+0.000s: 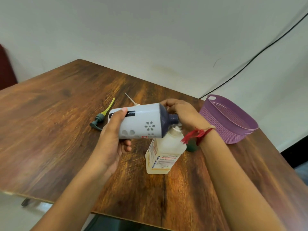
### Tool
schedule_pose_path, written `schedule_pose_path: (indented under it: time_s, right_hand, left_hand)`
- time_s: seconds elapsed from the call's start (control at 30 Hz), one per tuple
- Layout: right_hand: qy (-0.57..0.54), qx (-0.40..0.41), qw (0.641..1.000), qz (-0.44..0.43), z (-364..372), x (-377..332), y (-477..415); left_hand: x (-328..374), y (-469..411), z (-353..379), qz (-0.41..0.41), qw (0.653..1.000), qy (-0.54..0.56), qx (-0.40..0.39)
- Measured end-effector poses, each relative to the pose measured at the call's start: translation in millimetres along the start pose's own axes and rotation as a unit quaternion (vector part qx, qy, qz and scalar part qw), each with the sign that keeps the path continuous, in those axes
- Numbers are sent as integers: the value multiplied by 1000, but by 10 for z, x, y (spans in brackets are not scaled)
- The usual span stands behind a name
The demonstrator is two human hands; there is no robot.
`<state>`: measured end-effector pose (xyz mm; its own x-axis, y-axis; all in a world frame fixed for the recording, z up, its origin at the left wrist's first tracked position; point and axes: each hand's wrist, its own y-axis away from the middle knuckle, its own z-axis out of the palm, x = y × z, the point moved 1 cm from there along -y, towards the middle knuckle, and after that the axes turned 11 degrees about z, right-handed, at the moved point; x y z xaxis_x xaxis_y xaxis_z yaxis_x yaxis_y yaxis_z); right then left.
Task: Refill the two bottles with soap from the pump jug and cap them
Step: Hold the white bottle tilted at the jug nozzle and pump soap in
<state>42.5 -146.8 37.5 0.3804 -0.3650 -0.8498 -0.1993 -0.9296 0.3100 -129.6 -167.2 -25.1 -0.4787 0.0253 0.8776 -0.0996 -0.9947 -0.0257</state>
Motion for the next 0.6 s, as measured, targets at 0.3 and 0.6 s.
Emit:
schedule_pose_path:
  time_s: [0.3,0.6]
  right_hand:
    - [33,-2,999,2,-65,-70,-21]
    - [152,-10,988,-10,-114,-166,-61]
  left_hand:
    - [49,-28,37,16,1000,15,-3]
    - [107,-31,22,21,999,19,-20]
